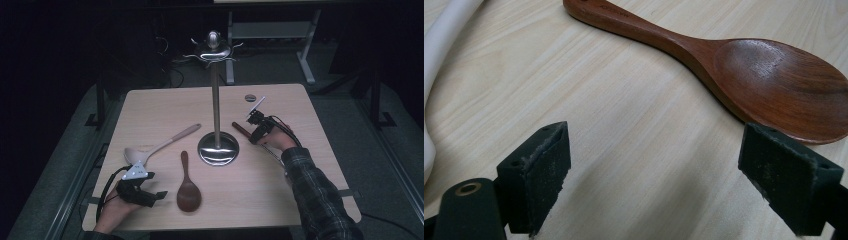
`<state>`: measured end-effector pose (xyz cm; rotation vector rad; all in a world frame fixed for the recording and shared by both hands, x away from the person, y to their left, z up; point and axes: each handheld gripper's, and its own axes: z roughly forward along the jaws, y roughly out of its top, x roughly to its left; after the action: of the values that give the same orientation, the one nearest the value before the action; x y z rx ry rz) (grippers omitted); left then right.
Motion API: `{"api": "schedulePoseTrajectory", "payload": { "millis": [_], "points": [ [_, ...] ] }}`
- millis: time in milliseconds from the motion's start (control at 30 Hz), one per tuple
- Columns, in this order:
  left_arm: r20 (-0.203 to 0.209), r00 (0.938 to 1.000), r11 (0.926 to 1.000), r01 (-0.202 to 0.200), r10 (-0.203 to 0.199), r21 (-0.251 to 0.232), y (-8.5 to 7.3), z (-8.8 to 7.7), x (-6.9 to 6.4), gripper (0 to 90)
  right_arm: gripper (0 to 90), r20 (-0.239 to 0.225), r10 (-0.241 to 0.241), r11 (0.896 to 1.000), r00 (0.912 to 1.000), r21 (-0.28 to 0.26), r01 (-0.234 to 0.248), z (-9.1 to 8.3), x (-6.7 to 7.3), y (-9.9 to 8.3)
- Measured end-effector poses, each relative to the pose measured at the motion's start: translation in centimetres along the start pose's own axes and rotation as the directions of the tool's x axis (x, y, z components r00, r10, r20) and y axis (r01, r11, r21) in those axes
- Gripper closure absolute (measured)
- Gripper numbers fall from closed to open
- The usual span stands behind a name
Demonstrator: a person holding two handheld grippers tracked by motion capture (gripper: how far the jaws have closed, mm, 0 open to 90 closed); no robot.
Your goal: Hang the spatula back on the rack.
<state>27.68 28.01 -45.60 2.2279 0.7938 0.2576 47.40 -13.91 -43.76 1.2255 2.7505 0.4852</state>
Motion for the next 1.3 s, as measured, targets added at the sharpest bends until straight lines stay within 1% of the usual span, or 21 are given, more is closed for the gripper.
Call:
{"api": "schedulePoseTrajectory", "payload": {
  "millis": [200,233,367,600,767,800,833,867,900,933,967,1000,1033,1067,1100,1133,1167,1200,1233,1267,1300],
  "points": [
    [-0.001,1.0000,1.0000,0.000,0.000,0.000,0.0,0.0,0.0,13.1,69.8,0.004,0.000,1.000,1.0000,0.028,-0.001,0.5,0.1,0.0],
    [-0.001,1.0000,1.0000,-0.002,0.002,0.000,0.0,0.0,0.0,13.1,71.7,0.008,0.008,1.000,0.9999,0.029,-0.008,0.5,0.1,0.0],
    [-0.001,1.0000,1.0000,0.000,0.000,0.000,0.0,0.0,-0.1,13.1,72.7,0.011,0.018,0.999,0.9998,0.029,-0.018,0.5,0.1,0.0],
    [-0.001,1.0000,1.0000,0.006,-0.006,-0.006,0.0,0.0,-0.1,13.1,73.1,0.003,0.023,0.999,0.9997,0.024,-0.023,0.4,0.1,0.0],
    [-0.001,1.0000,1.0000,0.002,-0.002,-0.001,0.0,0.0,-0.1,13.1,73.2,0.002,0.022,1.000,0.9997,-0.017,-0.022,-0.6,-0.1,-0.2],
    [-0.001,1.0000,1.0000,0.002,-0.002,-0.001,0.0,0.0,-0.1,13.1,73.2,0.002,0.022,1.000,0.9997,-0.017,-0.022,-0.6,-0.1,-0.2],
    [-0.001,1.0000,1.0000,0.004,-0.004,-0.004,0.0,0.0,-0.1,13.1,73.3,0.004,0.030,0.998,0.9995,-0.047,-0.030,-1.2,-0.2,-0.3],
    [-0.001,1.0000,1.0000,0.005,-0.005,-0.004,0.0,0.0,-0.1,13.1,73.3,0.002,0.024,0.998,0.9997,-0.065,-0.024,-1.6,-0.2,-0.4],
    [-0.001,1.0000,1.0000,0.005,-0.005,-0.004,0.0,0.0,-0.1,13.1,73.3,0.002,0.024,0.998,0.9997,-0.065,-0.024,-1.6,-0.2,-0.4],
    [-0.001,1.0000,1.0000,0.008,-0.008,-0.004,0.0,0.0,-0.1,13.1,73.3,0.000,0.021,0.997,0.9998,-0.080,-0.021,-2.0,-0.2,-0.5],
    [-0.001,1.0000,1.0000,0.007,-0.007,-0.005,0.0,0.1,-0.1,13.1,73.4,-0.004,0.018,0.993,0.9998,-0.119,-0.018,-2.9,-0.2,-0.6],
    [-0.001,1.0000,1.0000,0.007,-0.007,-0.005,0.0,0.1,-0.1,13.1,73.4,-0.004,0.018,0.993,0.9998,-0.119,-0.018,-2.9,-0.2,-0.6],
    [-0.001,1.0000,1.0000,0.007,-0.007,-0.005,0.0,0.1,-0.1,13.1,73.4,-0.005,0.013,0.987,0.9999,-0.160,-0.014,-3.9,-0.1,-0.8],
    [-0.001,1.0000,1.0000,0.007,-0.007,-0.005,0.0,0.1,-0.1,13.1,73.4,-0.005,0.013,0.987,0.9999,-0.160,-0.014,-3.9,-0.1,-0.8],
    [-0.001,1.0000,1.0000,0.009,-0.009,-0.004,0.0,0.1,-0.2,13.1,73.4,-0.003,0.022,0.979,0.9998,-0.201,-0.022,-4.9,0.0,-1.0],
    [-0.001,0.9999,0.9999,0.014,-0.014,-0.007,0.0,0.1,-0.2,13.1,73.4,-0.003,0.019,0.976,0.9998,-0.215,-0.019,-5.3,0.0,-1.1],
    [-0.001,0.9999,0.9999,0.014,-0.014,-0.007,0.0,0.1,-0.2,13.1,73.4,-0.003,0.019,0.976,0.9998,-0.215,-0.019,-5.3,0.0,-1.1],
    [-0.001,0.9999,0.9999,0.012,-0.012,-0.006,0.0,0.1,-0.2,13.1,73.4,-0.007,0.019,0.973,0.9998,-0.231,-0.021,-5.8,0.1,-1.3],
    [0.000,1.0000,1.0000,0.008,-0.008,-0.004,0.0,0.1,-0.2,13.1,73.5,-0.008,0.024,0.960,0.9997,-0.278,-0.025,-6.6,0.1,-1.6],
    [0.000,1.0000,0.9999,0.009,-0.009,-0.006,0.0,0.1,-0.2,13.1,73.5,-0.008,0.024,0.960,0.9997,-0.278,-0.025,-6.6,0.1,-1.6],
    [0.000,0.9999,0.9999,0.012,-0.012,-0.007,0.0,0.1,-0.2,13.1,73.4,-0.019,0.033,0.949,0.9993,-0.314,-0.037,-7.2,0.1,-2.0]
  ]
}}
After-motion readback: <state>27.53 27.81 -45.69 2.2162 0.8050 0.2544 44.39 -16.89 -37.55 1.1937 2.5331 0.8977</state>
